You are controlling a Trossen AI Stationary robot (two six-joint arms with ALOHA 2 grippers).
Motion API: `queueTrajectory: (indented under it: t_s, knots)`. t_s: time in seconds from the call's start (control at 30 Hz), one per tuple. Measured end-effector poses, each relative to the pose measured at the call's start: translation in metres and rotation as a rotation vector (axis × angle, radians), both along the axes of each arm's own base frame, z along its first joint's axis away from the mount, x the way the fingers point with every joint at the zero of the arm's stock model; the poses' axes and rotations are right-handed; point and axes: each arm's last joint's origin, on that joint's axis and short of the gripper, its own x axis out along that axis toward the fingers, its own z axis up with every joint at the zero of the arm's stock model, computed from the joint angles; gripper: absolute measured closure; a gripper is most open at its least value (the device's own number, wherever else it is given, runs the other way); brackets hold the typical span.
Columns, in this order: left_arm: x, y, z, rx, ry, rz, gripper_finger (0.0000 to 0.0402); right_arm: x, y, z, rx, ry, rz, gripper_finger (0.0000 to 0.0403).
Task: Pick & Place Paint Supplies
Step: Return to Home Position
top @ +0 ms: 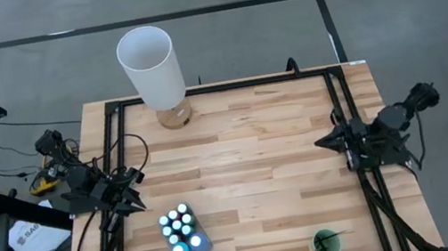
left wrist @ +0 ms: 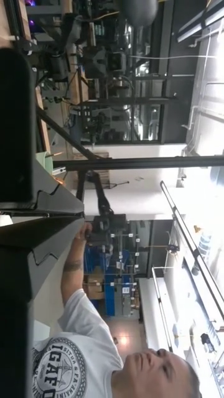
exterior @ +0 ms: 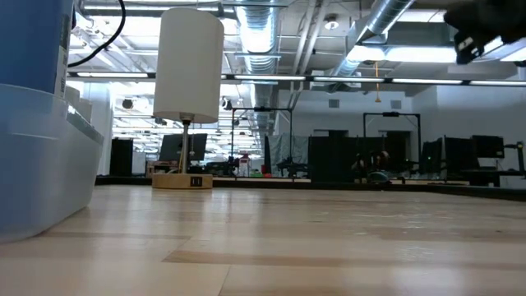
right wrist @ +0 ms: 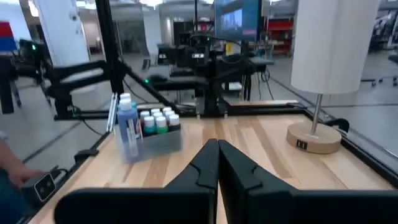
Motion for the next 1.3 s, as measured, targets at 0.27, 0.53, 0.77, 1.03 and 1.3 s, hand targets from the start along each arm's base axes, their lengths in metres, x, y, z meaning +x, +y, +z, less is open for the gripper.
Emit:
queueTrajectory:
  t_s: [0.27,0.53,0.77,1.03,1.3]
  knots:
    - [0.000,0.000,0.001,-0.004,-0.003,0.000,0.0394,-0.003,0.002,-0.013,-0.042,-0.064,0.192,0.0402]
    - [0.000,0.000,0.000,-0.001,-0.001,0.000,0.0394,0.001,0.003,-0.024,-0.089,-0.042,0.222,0.0403]
    - [0.000,0.000,0.001,-0.003,-0.003,0.000,0.0394,0.015,0.007,-0.064,-0.079,-0.019,0.206,0.0403]
    - [0.000,0.000,0.001,-0.004,-0.004,0.000,0.0394,0.019,0.002,-0.067,-0.110,-0.034,0.158,0.0403]
    - [0.000,0.000,0.001,-0.004,-0.004,0.000,0.0394,0.020,0.000,-0.067,-0.109,-0.034,0.132,0.0403]
